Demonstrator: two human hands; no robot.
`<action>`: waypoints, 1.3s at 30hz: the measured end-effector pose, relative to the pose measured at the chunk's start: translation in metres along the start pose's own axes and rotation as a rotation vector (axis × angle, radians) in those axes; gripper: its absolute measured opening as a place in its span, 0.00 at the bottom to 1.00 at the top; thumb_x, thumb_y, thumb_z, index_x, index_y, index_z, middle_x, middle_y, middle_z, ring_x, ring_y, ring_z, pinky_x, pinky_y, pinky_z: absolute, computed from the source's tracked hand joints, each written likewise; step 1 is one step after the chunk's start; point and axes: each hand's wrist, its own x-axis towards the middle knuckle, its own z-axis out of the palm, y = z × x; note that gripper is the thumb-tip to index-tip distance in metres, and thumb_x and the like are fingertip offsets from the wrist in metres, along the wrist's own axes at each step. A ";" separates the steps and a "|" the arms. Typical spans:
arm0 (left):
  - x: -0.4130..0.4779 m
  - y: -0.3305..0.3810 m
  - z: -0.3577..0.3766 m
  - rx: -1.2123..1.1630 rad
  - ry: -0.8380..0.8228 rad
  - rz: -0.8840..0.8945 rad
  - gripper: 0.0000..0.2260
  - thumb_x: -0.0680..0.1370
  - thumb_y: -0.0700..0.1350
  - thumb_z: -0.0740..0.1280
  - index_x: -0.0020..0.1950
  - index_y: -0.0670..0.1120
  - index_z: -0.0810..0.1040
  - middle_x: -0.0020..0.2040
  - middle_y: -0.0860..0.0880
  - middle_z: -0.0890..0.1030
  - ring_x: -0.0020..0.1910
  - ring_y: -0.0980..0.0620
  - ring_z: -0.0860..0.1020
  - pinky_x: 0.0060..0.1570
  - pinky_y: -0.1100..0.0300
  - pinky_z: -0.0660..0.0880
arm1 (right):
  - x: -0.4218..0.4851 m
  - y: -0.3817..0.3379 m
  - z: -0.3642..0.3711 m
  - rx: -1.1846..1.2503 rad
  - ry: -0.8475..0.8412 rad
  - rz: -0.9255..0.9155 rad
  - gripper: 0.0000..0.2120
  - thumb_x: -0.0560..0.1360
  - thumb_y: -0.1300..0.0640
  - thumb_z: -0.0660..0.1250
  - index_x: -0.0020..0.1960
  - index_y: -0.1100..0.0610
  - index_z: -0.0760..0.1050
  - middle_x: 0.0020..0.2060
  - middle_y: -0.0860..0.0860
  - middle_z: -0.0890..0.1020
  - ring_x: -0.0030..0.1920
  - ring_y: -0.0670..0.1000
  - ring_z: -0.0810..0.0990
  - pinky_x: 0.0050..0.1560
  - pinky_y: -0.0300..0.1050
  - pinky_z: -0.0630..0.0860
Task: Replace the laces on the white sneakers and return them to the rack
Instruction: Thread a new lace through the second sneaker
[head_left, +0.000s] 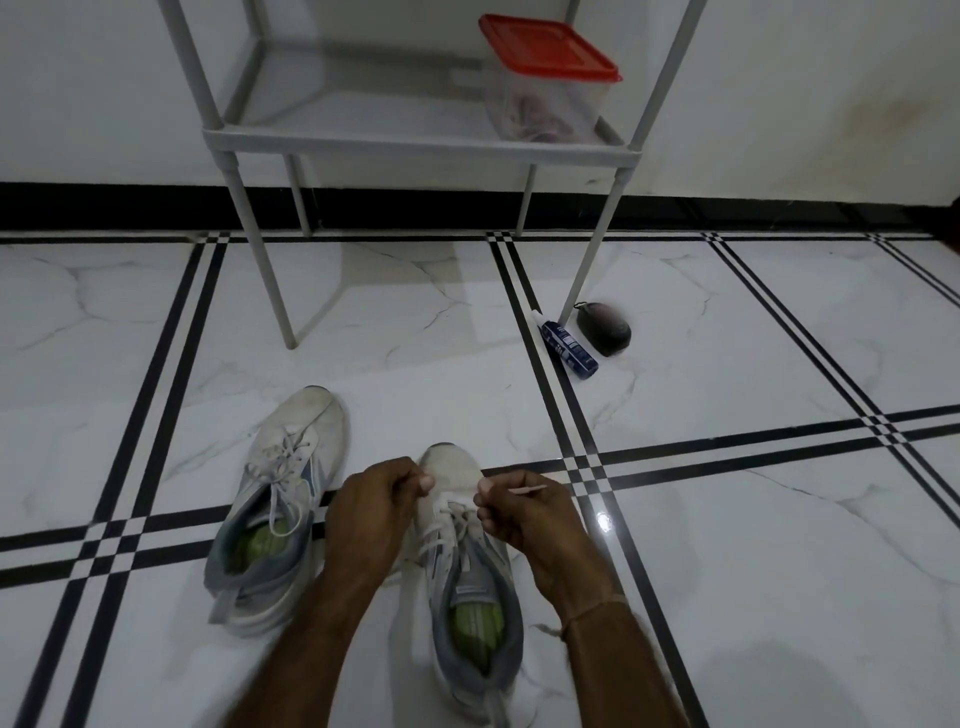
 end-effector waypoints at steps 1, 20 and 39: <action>-0.001 -0.004 -0.001 0.081 0.005 0.014 0.19 0.77 0.66 0.60 0.41 0.53 0.78 0.33 0.55 0.82 0.35 0.55 0.83 0.40 0.48 0.81 | 0.001 0.002 0.000 -0.032 0.007 -0.009 0.03 0.77 0.65 0.71 0.49 0.65 0.82 0.39 0.58 0.84 0.38 0.52 0.82 0.41 0.42 0.81; -0.014 0.013 0.026 -0.267 -0.097 -0.004 0.02 0.74 0.47 0.76 0.41 0.53 0.86 0.37 0.57 0.84 0.41 0.56 0.82 0.48 0.48 0.80 | -0.001 0.007 -0.004 -0.238 -0.064 -0.071 0.05 0.78 0.62 0.71 0.52 0.62 0.83 0.41 0.54 0.86 0.42 0.49 0.83 0.43 0.38 0.79; -0.032 0.003 0.052 -0.034 -0.065 -0.150 0.05 0.72 0.49 0.77 0.39 0.55 0.82 0.41 0.58 0.81 0.45 0.55 0.81 0.47 0.56 0.77 | -0.008 0.019 -0.026 -0.462 -0.035 0.110 0.09 0.81 0.67 0.64 0.55 0.66 0.83 0.48 0.59 0.85 0.48 0.53 0.84 0.40 0.38 0.82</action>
